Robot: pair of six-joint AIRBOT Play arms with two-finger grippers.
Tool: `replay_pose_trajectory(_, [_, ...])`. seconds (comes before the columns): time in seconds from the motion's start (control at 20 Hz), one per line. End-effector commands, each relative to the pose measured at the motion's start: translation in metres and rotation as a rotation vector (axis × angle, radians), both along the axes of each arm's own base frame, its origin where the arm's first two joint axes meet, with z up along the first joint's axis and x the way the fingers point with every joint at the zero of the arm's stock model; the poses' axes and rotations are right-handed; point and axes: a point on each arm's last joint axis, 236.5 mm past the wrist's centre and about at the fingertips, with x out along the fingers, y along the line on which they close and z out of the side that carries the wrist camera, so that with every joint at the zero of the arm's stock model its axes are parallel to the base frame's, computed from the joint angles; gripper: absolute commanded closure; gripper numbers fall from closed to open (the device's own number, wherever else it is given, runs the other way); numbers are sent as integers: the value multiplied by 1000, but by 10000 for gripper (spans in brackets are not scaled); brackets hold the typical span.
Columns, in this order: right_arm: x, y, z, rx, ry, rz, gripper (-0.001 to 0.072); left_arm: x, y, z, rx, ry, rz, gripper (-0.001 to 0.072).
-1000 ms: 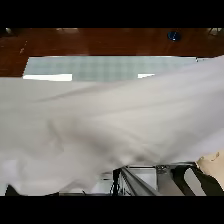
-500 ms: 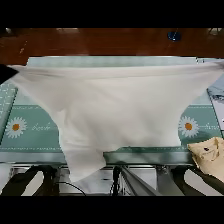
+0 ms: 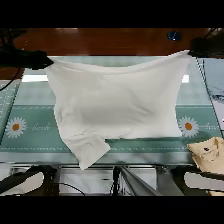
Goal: Fold the shirts.
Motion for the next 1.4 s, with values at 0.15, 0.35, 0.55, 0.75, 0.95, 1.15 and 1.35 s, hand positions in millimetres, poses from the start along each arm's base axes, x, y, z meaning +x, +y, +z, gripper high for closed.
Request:
replay_pose_trajectory(0.15, [68, -7, -63, -1, -53, -32, 689, 48, -11, -53, 12, -7, 26, 684])
replay_pose_trajectory(0.35, [86, -9, -110, 12, -15, -46, 689, 67, -24, -95, 75, 4, 7, 685])
replay_pose_trajectory(0.55, [89, -7, -145, 30, 41, -48, 688, 89, -33, -115, 83, -43, 33, 684])
replay_pose_trajectory(0.75, [98, -13, -150, -1, 13, -44, 688, 100, -24, -134, 131, -58, 45, 683])
replay_pose_trajectory(0.95, [81, -8, -149, -28, 67, 26, 688, 78, -21, -146, 179, 36, -16, 683])
replay_pose_trajectory(1.15, [14, -10, -163, -42, 347, 67, 688, -3, -6, -166, 252, 377, -76, 685])
replay_pose_trajectory(1.35, [-41, -3, -175, -3, 589, 95, 688, -56, 3, -179, 293, 608, -122, 684])
